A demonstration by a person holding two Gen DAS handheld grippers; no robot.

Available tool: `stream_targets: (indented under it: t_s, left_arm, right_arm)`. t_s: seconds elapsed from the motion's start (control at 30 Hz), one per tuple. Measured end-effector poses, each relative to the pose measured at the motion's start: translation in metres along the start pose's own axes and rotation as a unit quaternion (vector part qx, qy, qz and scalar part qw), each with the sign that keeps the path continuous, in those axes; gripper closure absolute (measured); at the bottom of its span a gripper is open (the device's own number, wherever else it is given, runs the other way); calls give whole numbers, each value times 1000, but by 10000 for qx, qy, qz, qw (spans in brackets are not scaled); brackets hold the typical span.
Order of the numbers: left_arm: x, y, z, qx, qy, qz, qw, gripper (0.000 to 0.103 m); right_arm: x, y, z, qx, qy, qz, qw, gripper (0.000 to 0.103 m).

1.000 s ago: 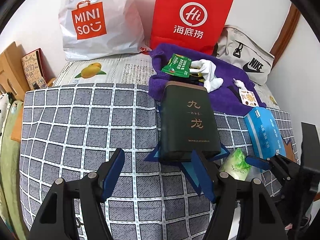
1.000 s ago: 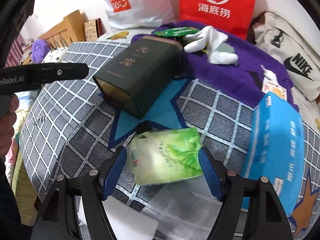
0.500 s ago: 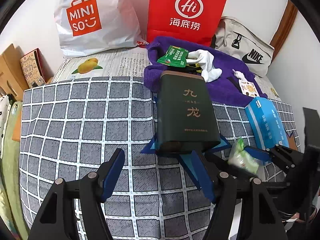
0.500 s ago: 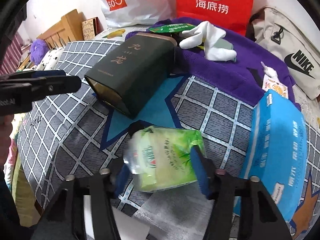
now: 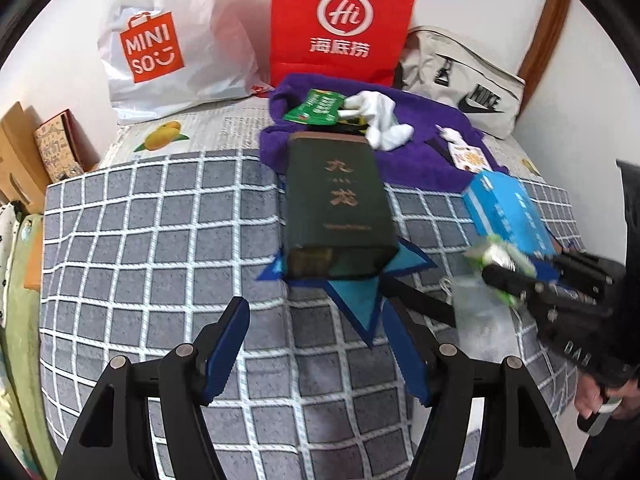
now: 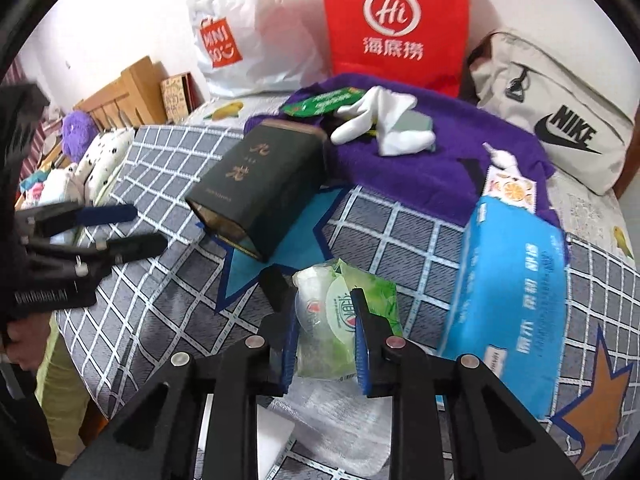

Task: Organize soft objects
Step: 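Lift the light green wipes pack with the right tool, then grasp the white sponge block with the left tool while the right tool holds the wipes pack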

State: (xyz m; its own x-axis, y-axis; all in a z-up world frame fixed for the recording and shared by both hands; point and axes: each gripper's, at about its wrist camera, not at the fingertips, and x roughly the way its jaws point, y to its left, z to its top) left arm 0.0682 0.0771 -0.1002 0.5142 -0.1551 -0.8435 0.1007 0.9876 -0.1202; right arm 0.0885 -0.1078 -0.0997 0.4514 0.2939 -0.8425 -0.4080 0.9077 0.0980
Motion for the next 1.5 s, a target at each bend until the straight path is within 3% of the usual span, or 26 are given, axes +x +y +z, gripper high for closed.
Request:
stream_targets:
  t_s: [0.5, 0.63, 0.77, 1.23, 1.5]
  left_arm:
    - [-14, -56, -48, 707, 32, -826, 9941, 29]
    - [-14, -72, -59, 799, 113, -776, 9937, 27]
    - [-9, -76, -66, 439, 216, -746, 9960, 27]
    - [14, -99, -76, 118, 470, -647, 9967, 27]
    - [36, -113, -76, 237, 599, -290, 9975, 21]
  right_arm:
    - [-70, -14, -14, 356, -690, -154, 9969, 79]
    - [-89, -23, -26, 472, -831, -249, 9951, 79]
    - [-100, -34, -39, 586, -882, -321, 9939, 79]
    - [-107, -55, -69, 745, -846, -301, 9932, 79]
    - [-102, -64, -76, 820, -742, -318, 9934, 79]
